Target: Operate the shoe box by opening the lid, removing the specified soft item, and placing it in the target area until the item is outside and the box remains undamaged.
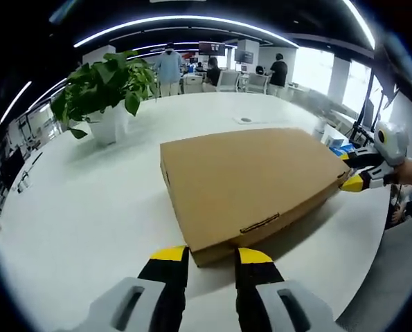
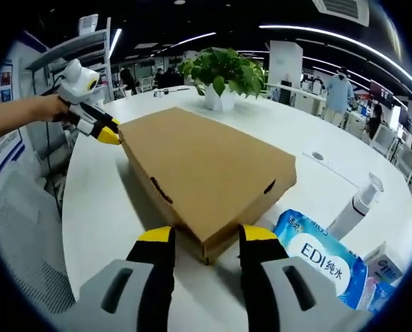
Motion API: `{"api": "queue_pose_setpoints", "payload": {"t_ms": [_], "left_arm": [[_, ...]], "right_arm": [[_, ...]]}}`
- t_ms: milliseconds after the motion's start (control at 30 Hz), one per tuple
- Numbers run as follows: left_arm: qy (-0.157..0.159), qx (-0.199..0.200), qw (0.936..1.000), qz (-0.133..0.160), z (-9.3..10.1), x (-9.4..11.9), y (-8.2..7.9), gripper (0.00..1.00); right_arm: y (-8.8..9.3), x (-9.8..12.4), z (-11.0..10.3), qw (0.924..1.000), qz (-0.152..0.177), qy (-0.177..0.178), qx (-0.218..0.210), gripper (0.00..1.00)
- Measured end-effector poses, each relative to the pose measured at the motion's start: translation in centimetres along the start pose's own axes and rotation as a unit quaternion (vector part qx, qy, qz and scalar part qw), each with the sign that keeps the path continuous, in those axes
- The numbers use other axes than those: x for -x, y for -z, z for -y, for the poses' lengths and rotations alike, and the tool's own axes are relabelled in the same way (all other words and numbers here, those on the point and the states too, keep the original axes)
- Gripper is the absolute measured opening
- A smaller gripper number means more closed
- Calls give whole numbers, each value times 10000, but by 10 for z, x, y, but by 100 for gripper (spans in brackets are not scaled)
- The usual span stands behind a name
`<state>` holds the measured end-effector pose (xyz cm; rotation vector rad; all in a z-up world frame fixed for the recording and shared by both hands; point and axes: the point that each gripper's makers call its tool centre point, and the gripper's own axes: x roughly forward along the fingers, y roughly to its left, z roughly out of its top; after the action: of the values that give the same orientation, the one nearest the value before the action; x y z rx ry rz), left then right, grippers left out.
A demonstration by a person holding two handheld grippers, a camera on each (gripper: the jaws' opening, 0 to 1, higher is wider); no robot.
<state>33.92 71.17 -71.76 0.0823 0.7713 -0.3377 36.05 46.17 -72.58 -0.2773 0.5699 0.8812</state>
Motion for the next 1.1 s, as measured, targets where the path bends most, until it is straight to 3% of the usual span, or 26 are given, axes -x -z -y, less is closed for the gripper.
{"api": "queue_pose_setpoints", "payload": {"t_ms": [600,1100], "left_arm": [[81,50,9999,50,-5,-15,-15,26],[109,72,9999,109,-4,-15,-15,27]], "right_arm": [[-6,-9,16,10000,-37,79,9,34],[-5,-8,18,9999,-60,128,-92,35]]}}
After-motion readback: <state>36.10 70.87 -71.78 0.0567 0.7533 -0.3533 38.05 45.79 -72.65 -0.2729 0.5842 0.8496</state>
